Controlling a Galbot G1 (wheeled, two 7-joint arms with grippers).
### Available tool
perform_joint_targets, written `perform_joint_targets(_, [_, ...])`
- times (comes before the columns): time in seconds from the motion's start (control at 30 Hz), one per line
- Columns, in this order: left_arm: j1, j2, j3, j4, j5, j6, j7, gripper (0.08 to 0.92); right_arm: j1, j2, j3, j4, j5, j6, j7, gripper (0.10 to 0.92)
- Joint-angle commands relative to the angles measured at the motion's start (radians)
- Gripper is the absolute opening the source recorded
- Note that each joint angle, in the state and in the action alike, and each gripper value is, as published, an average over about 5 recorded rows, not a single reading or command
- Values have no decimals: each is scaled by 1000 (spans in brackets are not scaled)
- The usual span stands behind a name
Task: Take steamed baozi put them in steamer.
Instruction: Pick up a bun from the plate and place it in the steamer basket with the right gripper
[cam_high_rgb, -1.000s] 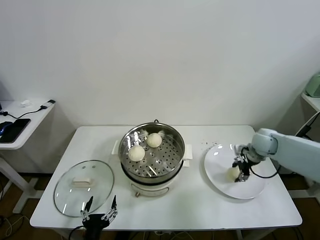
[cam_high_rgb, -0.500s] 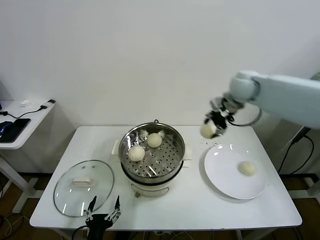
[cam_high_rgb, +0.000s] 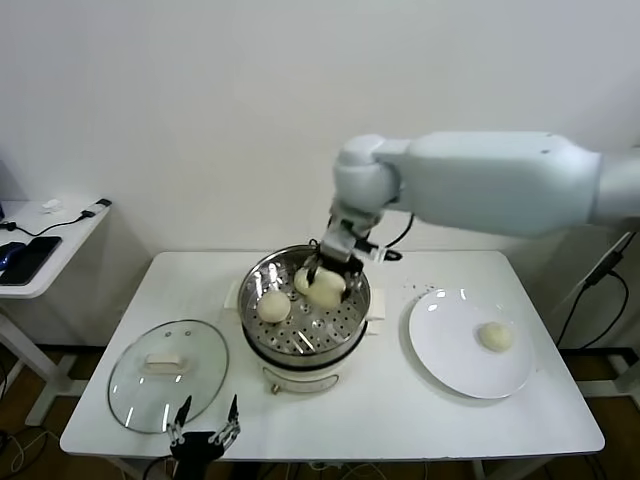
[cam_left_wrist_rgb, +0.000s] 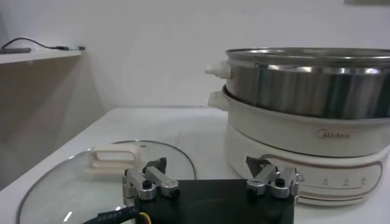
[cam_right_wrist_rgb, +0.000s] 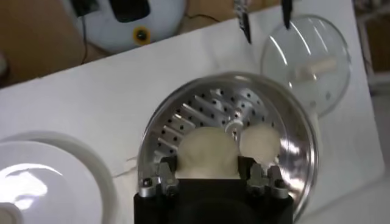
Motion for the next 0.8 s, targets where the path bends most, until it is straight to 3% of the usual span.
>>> perform_joint_targets(0.03, [5, 1, -6, 2, -1, -1, -1, 823, -192, 129, 27, -54, -225, 212, 52, 653])
perform_joint_targets(0.53, [-2, 3, -8, 5, -6, 1, -1, 823, -301, 167, 28, -195, -307, 220, 108, 657])
perform_joint_targets(0.8, [-5, 3, -4, 9, -8, -1, -2, 823, -293, 176, 33, -227, -270, 240, 130, 807])
